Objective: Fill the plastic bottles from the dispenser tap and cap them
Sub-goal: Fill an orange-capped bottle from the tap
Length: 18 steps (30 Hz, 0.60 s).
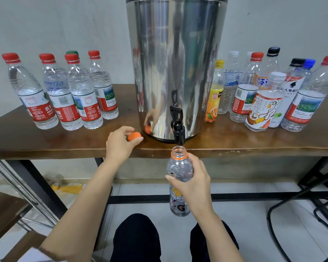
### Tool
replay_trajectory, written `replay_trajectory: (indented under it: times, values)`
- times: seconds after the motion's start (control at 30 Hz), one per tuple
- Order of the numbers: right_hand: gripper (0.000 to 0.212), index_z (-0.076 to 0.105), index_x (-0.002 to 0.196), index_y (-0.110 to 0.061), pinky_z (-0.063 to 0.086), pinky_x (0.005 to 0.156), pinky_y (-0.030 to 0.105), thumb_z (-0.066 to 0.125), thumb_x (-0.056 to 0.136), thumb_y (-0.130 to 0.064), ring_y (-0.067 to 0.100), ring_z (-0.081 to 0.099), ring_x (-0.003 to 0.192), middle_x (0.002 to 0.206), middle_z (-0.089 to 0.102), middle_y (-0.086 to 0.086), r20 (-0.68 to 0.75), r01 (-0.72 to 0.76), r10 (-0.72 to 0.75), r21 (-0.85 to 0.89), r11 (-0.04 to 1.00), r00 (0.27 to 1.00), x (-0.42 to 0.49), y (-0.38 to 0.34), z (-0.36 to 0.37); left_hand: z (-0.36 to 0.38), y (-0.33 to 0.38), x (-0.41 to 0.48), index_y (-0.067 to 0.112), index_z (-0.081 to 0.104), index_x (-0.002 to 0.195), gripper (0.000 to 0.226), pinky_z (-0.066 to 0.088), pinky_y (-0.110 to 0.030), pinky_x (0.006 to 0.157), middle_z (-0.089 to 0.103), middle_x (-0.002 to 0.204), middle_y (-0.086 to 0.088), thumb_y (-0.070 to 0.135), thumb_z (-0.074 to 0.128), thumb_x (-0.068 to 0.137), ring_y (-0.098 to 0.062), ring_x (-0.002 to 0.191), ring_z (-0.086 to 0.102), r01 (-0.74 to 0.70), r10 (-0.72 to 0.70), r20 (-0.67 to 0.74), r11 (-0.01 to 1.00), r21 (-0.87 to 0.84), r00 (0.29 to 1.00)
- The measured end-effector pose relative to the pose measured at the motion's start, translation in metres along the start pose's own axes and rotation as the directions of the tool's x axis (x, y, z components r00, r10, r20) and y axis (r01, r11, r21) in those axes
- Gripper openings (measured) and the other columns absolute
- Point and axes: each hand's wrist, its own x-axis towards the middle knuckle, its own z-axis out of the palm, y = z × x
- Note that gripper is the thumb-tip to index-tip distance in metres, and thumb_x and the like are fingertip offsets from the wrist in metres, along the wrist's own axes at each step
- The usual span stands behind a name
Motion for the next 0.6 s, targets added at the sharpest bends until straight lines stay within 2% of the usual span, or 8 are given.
replay_trajectory:
  times: [0.1, 0.2, 0.33, 0.47, 0.6]
  values:
    - [0.074, 0.049, 0.122, -0.044, 0.045, 0.082, 0.005, 0.092, 0.065, -0.028, -0.007, 0.053, 0.11, 0.116, 0.053, -0.02, 0.009, 0.013, -0.013, -0.004, 1.0, 1.0, -0.002, -0.003, 0.002, -0.014, 0.007, -0.016, 0.015, 0.068, 0.115, 0.041, 0.051, -0.038, 0.1, 0.07, 0.113, -0.001, 0.026, 0.083, 0.079, -0.016, 0.107, 0.063, -0.024, 0.006, -0.064, 0.961, -0.275, 0.998]
    - [0.074, 0.047, 0.121, -0.047, 0.045, 0.083, 0.005, 0.092, 0.065, -0.028, -0.009, 0.052, 0.111, 0.118, 0.053, -0.021, 0.026, 0.032, -0.032, 0.0, 0.999, 0.999, -0.003, -0.009, 0.006, -0.029, 0.021, -0.036, 0.023, 0.072, 0.103, 0.029, 0.051, -0.029, 0.096, 0.073, 0.105, 0.008, 0.02, 0.084, 0.077, -0.007, 0.101, 0.065, -0.068, 0.072, -0.008, 0.897, -0.437, 0.997]
    - [0.076, 0.043, 0.118, -0.054, 0.045, 0.086, 0.005, 0.091, 0.065, -0.029, -0.01, 0.05, 0.114, 0.121, 0.052, -0.022, 0.051, 0.078, -0.077, -0.006, 0.997, 0.996, -0.003, -0.021, 0.014, -0.041, 0.039, -0.056, 0.03, 0.074, 0.096, 0.026, 0.045, -0.022, 0.093, 0.075, 0.098, 0.016, 0.019, 0.083, 0.075, 0.002, 0.095, 0.066, -0.135, 0.212, 0.14, 0.896, -0.424, 0.967]
    - [0.074, 0.049, 0.123, -0.045, 0.044, 0.085, 0.005, 0.091, 0.066, -0.024, -0.009, 0.052, 0.111, 0.121, 0.054, -0.019, 0.088, 0.102, -0.104, 0.032, 0.994, 0.991, -0.004, -0.032, 0.021, -0.046, 0.047, -0.062, 0.024, 0.075, 0.099, 0.037, 0.051, -0.025, 0.091, 0.076, 0.098, 0.011, 0.032, 0.082, 0.063, -0.006, 0.096, 0.069, -0.188, 0.3, 0.23, 0.893, -0.409, 0.926]
    - [0.074, 0.047, 0.122, -0.048, 0.042, 0.082, 0.002, 0.091, 0.067, -0.027, -0.013, 0.05, 0.11, 0.12, 0.053, -0.021, 0.122, 0.118, -0.12, 0.026, 0.993, 0.985, -0.006, -0.039, 0.026, -0.048, 0.048, -0.061, 0.026, 0.075, 0.097, 0.031, 0.052, -0.015, 0.085, 0.076, 0.096, 0.011, 0.019, 0.085, 0.069, -0.003, 0.094, 0.068, -0.234, 0.339, 0.263, 0.903, -0.36, 0.903]
